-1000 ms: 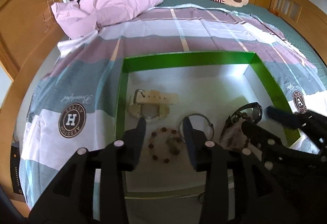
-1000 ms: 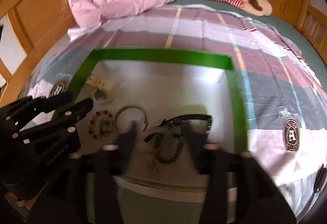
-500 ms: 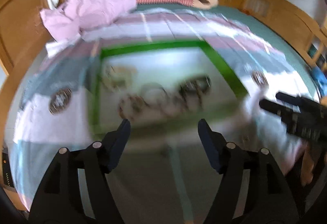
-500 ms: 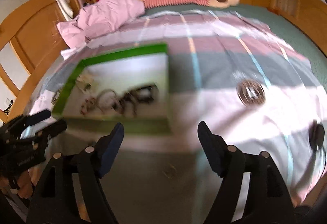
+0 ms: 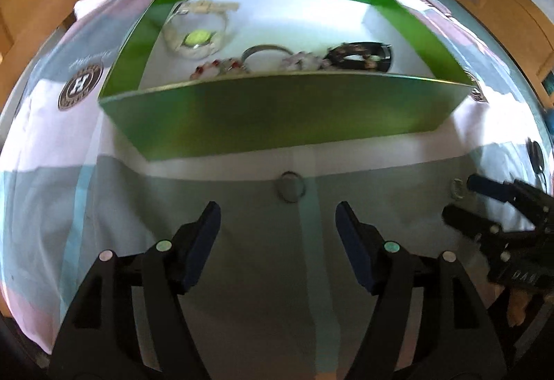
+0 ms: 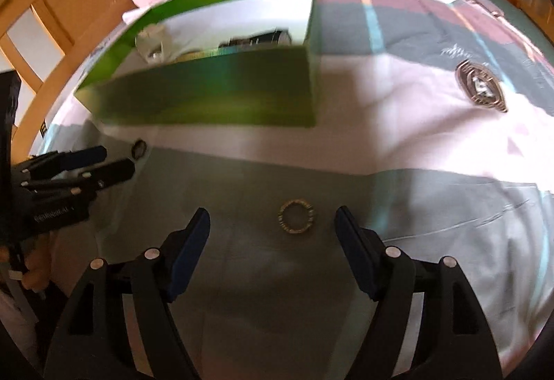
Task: Organize jewelry
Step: 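Move the left tool over the black ring while the right tool moves over the gold rhinestone ring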
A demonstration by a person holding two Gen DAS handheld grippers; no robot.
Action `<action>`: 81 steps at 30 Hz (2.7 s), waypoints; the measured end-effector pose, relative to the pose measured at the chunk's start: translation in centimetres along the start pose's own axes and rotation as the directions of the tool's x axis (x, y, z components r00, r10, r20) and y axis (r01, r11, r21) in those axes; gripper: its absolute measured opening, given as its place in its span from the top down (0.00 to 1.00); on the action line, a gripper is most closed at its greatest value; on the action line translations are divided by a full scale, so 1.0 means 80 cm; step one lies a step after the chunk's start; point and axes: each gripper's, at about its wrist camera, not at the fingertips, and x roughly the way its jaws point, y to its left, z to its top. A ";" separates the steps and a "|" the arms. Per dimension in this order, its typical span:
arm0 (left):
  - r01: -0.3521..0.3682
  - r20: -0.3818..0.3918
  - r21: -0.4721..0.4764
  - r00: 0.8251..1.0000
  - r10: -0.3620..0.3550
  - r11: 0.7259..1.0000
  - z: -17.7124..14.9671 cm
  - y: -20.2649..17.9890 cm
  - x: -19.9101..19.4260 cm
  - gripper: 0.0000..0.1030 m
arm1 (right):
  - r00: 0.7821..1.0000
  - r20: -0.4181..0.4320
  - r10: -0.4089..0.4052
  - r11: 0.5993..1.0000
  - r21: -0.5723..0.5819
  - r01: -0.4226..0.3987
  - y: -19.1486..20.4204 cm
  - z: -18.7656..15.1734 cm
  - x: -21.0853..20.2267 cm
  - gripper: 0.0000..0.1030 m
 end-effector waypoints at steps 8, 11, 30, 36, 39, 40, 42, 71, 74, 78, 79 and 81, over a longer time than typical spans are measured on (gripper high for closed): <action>0.008 0.003 -0.035 1.000 -0.008 0.999 0.001 0.010 0.004 0.33 | 0.988 0.084 0.130 0.984 -0.130 -0.119 0.050 -0.001 -0.015 0.30; 0.021 0.023 -0.035 1.000 -0.020 0.999 0.004 0.008 0.003 0.33 | 0.991 0.094 0.099 0.992 -0.092 -0.090 0.038 -0.005 -0.014 0.30; -0.064 0.071 0.038 0.996 0.061 0.997 0.014 -0.016 0.021 0.63 | 0.994 0.108 -0.017 0.993 -0.111 0.029 0.031 -0.021 0.004 0.30; -0.077 0.082 0.034 0.994 0.074 0.996 0.011 -0.014 0.020 0.62 | 0.993 0.114 -0.031 0.991 -0.123 0.045 0.033 -0.024 0.005 0.30; -0.099 0.088 0.062 0.992 0.093 0.993 0.009 -0.019 0.022 0.61 | 0.992 0.116 -0.041 0.990 -0.131 0.056 0.036 -0.024 0.007 0.30; -0.104 0.089 0.071 0.991 0.097 0.992 0.009 -0.020 0.022 0.61 | 0.992 0.117 -0.043 0.989 -0.132 0.059 0.036 -0.025 0.007 0.30; -0.105 0.088 0.071 0.991 0.099 0.992 0.009 -0.020 0.022 0.61 | 0.992 0.119 -0.045 0.989 -0.133 0.061 0.036 -0.025 0.007 0.30; -0.147 0.097 -0.103 0.983 0.157 0.984 -0.008 0.011 0.010 0.36 | 0.987 0.152 -0.058 0.979 -0.184 0.086 0.041 -0.028 0.004 0.55; -0.137 0.110 -0.118 0.982 0.150 0.984 -0.007 0.014 0.007 0.48 | 0.987 0.153 -0.059 0.979 -0.185 0.087 0.041 -0.029 0.004 0.55; -0.197 0.142 -0.105 0.967 0.211 0.975 -0.009 0.007 0.003 0.48 | 0.987 0.152 -0.055 0.980 -0.180 0.083 0.040 -0.029 0.004 0.55; -0.214 0.152 -0.096 0.962 0.227 0.972 -0.009 0.004 0.002 0.48 | 0.987 0.151 -0.055 0.981 -0.178 0.082 0.040 -0.029 0.004 0.55; -0.246 0.165 -0.073 0.953 0.255 0.966 -0.010 -0.001 0.000 0.47 | 0.987 0.151 -0.054 0.981 -0.175 0.080 0.040 -0.029 0.005 0.55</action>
